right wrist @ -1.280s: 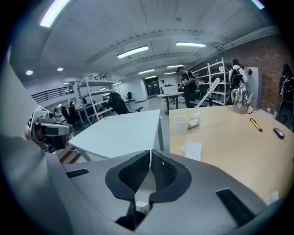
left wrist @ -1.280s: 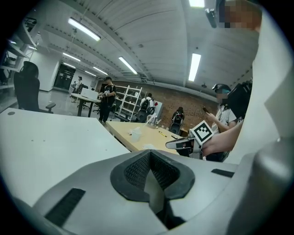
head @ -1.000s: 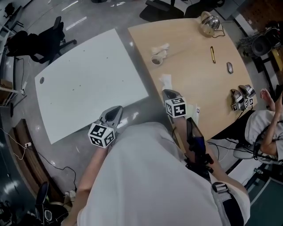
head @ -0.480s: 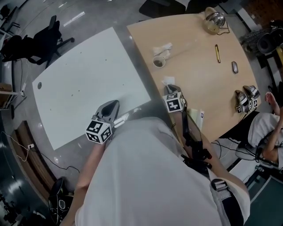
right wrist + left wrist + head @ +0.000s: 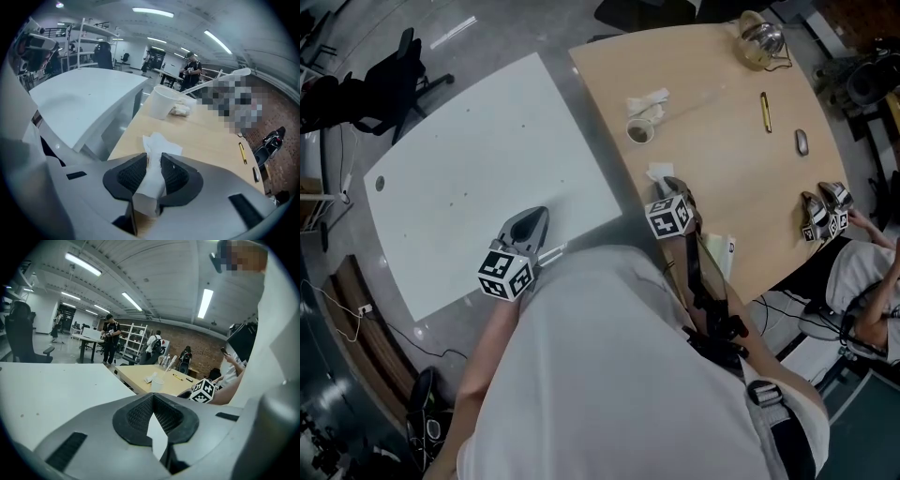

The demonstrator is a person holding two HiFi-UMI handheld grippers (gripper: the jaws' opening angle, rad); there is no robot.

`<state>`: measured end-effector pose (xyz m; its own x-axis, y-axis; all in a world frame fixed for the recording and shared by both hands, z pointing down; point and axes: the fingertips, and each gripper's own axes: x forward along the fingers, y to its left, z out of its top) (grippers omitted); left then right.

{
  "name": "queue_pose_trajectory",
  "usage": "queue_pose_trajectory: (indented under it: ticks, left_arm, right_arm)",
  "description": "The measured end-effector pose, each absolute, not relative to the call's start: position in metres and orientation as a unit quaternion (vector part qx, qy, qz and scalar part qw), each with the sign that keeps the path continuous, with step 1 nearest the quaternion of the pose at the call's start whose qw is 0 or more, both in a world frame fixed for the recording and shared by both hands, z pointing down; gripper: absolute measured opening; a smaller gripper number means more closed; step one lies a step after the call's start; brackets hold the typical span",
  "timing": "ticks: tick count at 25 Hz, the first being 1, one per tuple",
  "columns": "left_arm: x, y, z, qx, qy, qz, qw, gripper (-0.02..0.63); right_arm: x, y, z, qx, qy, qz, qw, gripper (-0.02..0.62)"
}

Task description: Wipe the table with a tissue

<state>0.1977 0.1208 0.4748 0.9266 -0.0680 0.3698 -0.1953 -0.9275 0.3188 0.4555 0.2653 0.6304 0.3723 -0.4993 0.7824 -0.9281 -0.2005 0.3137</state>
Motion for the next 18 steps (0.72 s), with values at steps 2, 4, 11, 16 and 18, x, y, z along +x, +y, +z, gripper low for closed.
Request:
queue_pose_trajectory:
  ticks: [2, 4, 11, 16, 18]
  left_arm:
    - [0.198, 0.118, 0.475, 0.965, -0.068, 0.179, 0.177, 0.006]
    - [0.198, 0.116, 0.474, 0.966, -0.069, 0.177, 0.178, 0.005]
    - [0.184, 0.112, 0.469, 0.964, -0.089, 0.165, 0.188, 0.005]
    - [0.168, 0.109, 0.475, 0.96, -0.094, 0.173, 0.2, 0.005]
    - [0.166, 0.107, 0.475, 0.959, -0.09, 0.176, 0.201, 0.005]
  right_arm:
    - [0.461, 0.267, 0.631, 0.727, -0.486, 0.27, 0.403, 0.089]
    - [0.464, 0.269, 0.633, 0.723, -0.485, 0.272, 0.411, 0.089]
    - [0.468, 0.272, 0.636, 0.714, -0.498, 0.303, 0.387, 0.087]
    - [0.472, 0.273, 0.627, 0.744, -0.497, 0.341, 0.288, 0.075]
    - [0.466, 0.268, 0.616, 0.746, -0.508, 0.337, 0.268, 0.075]
